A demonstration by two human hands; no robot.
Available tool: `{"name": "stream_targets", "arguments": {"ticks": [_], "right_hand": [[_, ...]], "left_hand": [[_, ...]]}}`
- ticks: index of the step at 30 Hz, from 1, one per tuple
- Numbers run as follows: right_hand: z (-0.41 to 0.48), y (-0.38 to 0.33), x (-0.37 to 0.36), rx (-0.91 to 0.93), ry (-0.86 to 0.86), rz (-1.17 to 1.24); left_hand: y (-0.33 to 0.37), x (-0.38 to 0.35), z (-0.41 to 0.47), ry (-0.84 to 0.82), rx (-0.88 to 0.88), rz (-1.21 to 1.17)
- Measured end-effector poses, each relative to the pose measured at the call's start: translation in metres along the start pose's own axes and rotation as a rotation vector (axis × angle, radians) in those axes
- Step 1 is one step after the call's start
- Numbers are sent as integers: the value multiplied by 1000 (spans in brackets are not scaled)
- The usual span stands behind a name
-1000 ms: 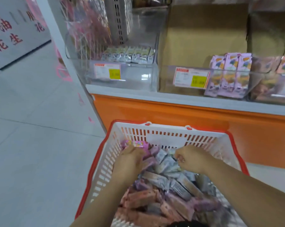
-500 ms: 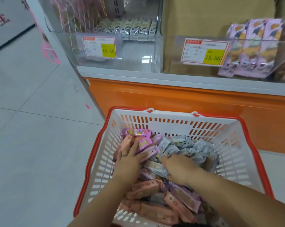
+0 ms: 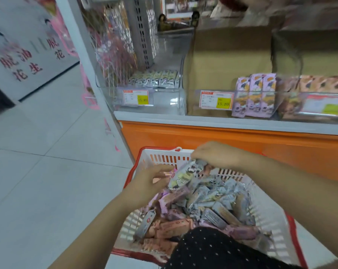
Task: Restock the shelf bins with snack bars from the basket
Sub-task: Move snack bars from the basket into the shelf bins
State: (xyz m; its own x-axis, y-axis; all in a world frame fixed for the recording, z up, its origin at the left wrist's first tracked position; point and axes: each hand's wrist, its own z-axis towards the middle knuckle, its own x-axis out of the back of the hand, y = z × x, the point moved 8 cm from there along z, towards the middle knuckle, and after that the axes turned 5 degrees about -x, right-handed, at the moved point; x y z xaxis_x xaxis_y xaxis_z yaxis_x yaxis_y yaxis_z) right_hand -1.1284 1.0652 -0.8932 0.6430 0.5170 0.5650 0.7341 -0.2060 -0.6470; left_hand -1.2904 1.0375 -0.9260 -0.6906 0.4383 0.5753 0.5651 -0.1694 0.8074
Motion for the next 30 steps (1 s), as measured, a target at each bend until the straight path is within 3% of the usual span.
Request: {"name": "stream_targets", "arguments": {"ticks": [4, 7, 12, 17, 21, 26, 28, 30], "right_hand": [[-44, -23, 25, 45, 64, 154], [-70, -25, 39, 50, 146, 391], [-88, -4, 31, 30, 161, 912], [-91, -7, 28, 59, 64, 1226], [-91, -24, 17, 129, -48, 1294], [-79, -42, 26, 230, -62, 1310], [-70, -54, 34, 256, -35, 1239], [-59, -65, 51, 293, 96, 1062]], "left_hand": [[46, 19, -15, 22, -76, -72], [73, 38, -23, 210, -118, -133], [86, 42, -26, 400, -16, -610], [109, 30, -13, 482, -11, -1074], [128, 11, -5, 429, -1, -1087], [130, 24, 5, 528, -49, -979], [127, 39, 14, 574, -67, -975], [127, 60, 24, 609, -82, -960]]}}
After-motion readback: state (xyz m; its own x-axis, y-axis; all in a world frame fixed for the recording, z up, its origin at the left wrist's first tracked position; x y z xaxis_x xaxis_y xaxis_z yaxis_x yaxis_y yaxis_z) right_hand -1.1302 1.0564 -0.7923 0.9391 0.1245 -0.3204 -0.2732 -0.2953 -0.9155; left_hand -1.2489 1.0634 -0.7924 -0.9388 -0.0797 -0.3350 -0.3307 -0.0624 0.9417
